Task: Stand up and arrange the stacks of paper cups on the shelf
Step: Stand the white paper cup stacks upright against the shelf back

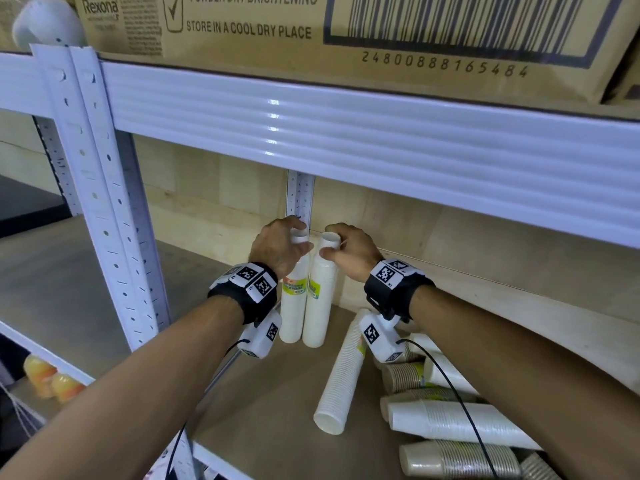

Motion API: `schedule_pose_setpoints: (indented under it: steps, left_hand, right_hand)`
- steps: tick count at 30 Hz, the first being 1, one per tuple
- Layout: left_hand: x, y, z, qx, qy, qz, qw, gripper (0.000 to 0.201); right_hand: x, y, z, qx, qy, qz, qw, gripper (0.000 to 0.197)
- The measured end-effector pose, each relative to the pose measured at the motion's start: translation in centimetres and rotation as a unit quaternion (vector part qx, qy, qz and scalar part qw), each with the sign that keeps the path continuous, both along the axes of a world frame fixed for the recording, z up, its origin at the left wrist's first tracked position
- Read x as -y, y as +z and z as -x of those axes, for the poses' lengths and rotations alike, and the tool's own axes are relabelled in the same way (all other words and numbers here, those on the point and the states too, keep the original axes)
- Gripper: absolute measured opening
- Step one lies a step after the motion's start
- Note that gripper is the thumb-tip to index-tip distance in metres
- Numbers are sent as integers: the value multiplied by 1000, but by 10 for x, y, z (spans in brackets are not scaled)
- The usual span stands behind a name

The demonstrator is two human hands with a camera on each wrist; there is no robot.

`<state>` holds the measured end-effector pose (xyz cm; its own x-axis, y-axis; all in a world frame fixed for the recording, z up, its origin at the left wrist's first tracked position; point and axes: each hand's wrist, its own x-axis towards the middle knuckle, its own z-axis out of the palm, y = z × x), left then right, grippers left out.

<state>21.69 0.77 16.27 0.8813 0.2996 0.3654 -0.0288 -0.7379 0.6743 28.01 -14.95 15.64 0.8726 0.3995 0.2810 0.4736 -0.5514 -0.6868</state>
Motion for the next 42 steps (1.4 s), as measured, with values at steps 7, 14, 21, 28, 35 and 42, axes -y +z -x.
schedule_pose_setpoints:
  steps: [7,14,21,28,35,42]
  left_hand:
    - [8,3,-1,-8,5,16,1000,31]
    - [7,6,-1,-6,1,11,1000,27]
    - [6,5,-2,-5,-2,20,1000,28]
    - [4,4,-4,-10,4,14,1000,33]
    - [8,12,7,-15,-15,1,1000,47]
    - [29,31,25,33,-39,-22,998,50]
  right_hand:
    - [-2,6,4,-10,-16,-4,1000,60]
    - [0,7,-1,3,9,17,1000,41]
    - [-2,6,-5,5,-16,17,1000,49]
    - [-3,7,-7,-19,-5,20,1000,51]
    - [12,15,7,-31,-9,23,999,74]
    - [45,26,29,1,-9,93,996,67]
